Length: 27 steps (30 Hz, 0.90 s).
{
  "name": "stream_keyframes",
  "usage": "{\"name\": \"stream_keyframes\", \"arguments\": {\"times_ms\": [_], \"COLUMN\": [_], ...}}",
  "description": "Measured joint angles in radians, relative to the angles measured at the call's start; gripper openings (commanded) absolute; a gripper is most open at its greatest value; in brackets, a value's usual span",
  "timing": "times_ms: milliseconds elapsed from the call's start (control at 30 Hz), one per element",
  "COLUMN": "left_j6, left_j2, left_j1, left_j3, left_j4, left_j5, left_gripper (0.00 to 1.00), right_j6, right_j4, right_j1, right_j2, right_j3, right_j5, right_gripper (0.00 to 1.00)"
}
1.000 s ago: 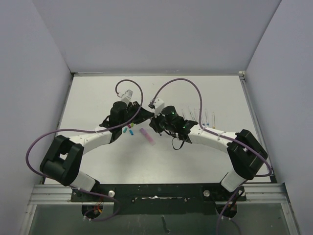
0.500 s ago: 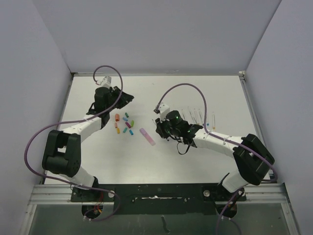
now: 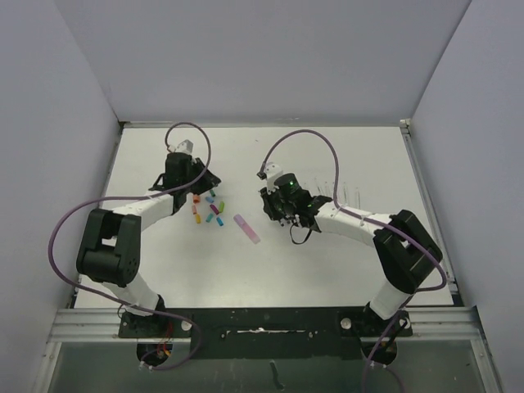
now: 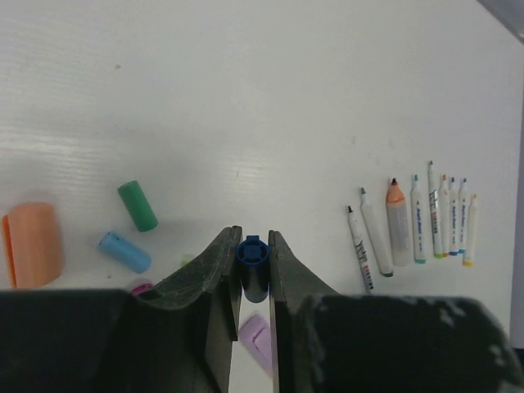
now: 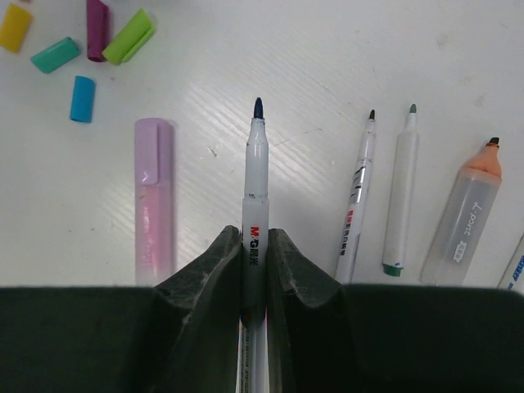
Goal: Open the pen caps
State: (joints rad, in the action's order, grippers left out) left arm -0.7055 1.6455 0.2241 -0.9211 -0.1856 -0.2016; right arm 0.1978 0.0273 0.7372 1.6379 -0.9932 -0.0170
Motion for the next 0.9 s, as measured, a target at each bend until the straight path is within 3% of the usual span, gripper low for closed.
{"name": "stream_keyframes", "arguments": {"times_ms": [300, 633, 900], "left_j6": [0.102, 0.159, 0.175], "left_j2": [0.061, 0.196, 0.274], "left_j1": [0.047, 0.063, 0.063], "left_j3": [-0.010, -0.157, -0.216], "left_j4": [0.120, 0.173, 0.212], "left_j5": [0.073, 0.122, 0.144], "left_gripper": [0.00, 0.00, 0.12], "right_j6": [-0.017, -0.033, -0.033], "right_j4": [0.013, 0.013, 0.011], "right_j1": [-0.037, -0.047, -0.056], "right_j2": [0.119, 0.194, 0.272], "right_j3": [-0.058, -0.124, -0.147], "right_j5": [-0.014, -0.016, -0.018], "right_gripper": [0.00, 0.00, 0.00]}}
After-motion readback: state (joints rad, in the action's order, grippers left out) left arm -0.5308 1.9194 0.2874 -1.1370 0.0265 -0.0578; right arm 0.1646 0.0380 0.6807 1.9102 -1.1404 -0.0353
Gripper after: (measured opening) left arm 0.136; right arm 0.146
